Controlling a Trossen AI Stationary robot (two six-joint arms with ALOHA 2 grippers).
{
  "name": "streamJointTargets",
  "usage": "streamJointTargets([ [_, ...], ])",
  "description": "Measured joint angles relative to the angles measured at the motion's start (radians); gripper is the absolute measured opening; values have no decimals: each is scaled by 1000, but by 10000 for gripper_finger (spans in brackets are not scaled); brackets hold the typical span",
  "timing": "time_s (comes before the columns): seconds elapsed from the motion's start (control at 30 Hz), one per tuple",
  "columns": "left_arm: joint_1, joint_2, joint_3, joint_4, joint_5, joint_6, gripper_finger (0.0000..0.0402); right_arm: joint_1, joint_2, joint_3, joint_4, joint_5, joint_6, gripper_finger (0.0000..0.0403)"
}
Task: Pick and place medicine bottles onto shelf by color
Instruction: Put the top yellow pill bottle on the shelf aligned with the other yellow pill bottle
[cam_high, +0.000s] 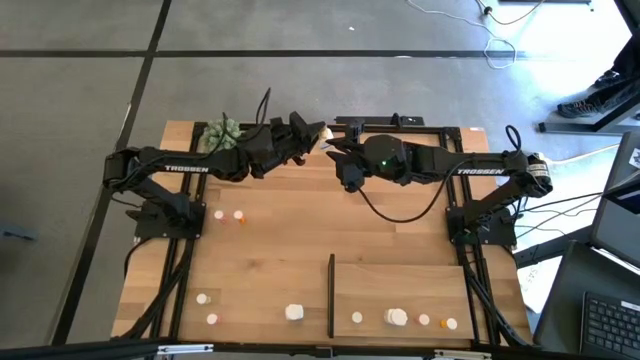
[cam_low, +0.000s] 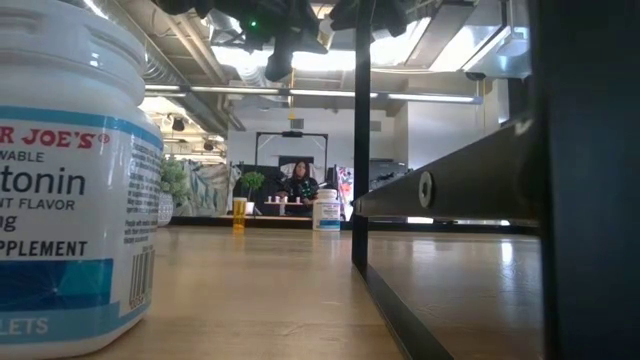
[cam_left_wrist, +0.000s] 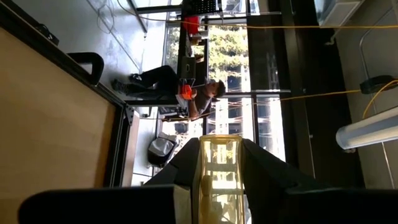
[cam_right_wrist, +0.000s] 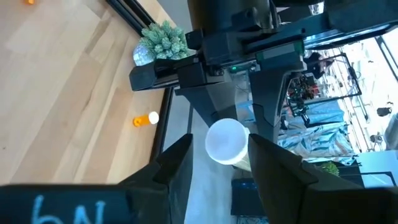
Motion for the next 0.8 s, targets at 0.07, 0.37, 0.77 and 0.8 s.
streamJointTargets([
  [0.07,-3,0,0,0,0,0,78,0,0,0,0,0,18,156],
  [0.37,-6,0,0,-2,1,0,78,0,0,0,6,-46,75,156],
  [0.77,-12,-1,0,-1,-1,0,78,14,0,0,24,52,78,157],
  [0.8,-12,-1,0,-1,-1,0,78,16,0,0,31,73,77,157],
])
